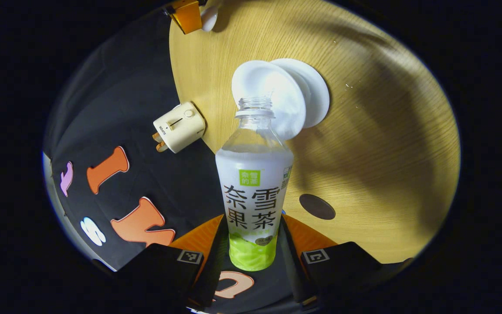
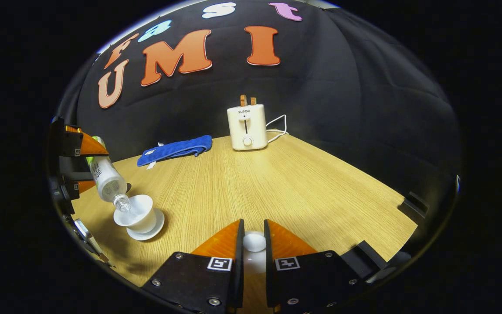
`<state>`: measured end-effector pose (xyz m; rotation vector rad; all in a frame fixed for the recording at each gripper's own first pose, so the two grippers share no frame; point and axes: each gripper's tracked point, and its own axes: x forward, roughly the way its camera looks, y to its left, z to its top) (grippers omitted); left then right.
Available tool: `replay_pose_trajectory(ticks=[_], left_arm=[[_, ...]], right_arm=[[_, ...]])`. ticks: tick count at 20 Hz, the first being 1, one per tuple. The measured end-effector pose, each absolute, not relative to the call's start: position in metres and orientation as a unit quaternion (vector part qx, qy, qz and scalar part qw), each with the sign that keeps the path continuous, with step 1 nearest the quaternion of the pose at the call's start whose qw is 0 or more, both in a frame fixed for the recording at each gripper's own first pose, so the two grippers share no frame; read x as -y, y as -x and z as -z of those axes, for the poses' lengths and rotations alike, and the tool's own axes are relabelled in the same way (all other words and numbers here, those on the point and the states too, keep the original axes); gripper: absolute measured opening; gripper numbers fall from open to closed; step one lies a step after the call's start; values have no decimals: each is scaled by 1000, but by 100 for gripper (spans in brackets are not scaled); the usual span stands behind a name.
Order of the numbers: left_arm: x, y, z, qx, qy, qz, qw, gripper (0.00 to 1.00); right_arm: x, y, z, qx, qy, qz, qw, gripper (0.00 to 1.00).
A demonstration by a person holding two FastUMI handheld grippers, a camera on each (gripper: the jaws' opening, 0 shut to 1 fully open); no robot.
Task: Open the teacup lid with one hand, grasp the water bottle and pour water into the teacup with the other hand; after pouring, place the water bottle on the coaster and then close the teacup lid.
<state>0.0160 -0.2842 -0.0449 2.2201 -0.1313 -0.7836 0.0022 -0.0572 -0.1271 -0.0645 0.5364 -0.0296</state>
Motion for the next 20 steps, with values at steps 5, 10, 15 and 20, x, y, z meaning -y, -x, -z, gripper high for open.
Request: replay_pose_trajectory(ticks=[5, 10, 15, 20], left_arm=[[274, -23, 63, -7, -816, 349, 461, 72], [258, -24, 59, -42, -736, 359, 572, 69], [267, -30, 40, -53, -579, 366, 726, 64], [253, -62, 31, -100, -407, 343, 841, 69]], right_arm=[[57, -2, 131, -270, 27, 14, 962, 22], [56, -2, 129, -269, 27, 11, 963, 22], [45, 1, 125, -268, 29, 2, 963, 22], [32, 2, 115, -260, 38, -7, 965, 22]])
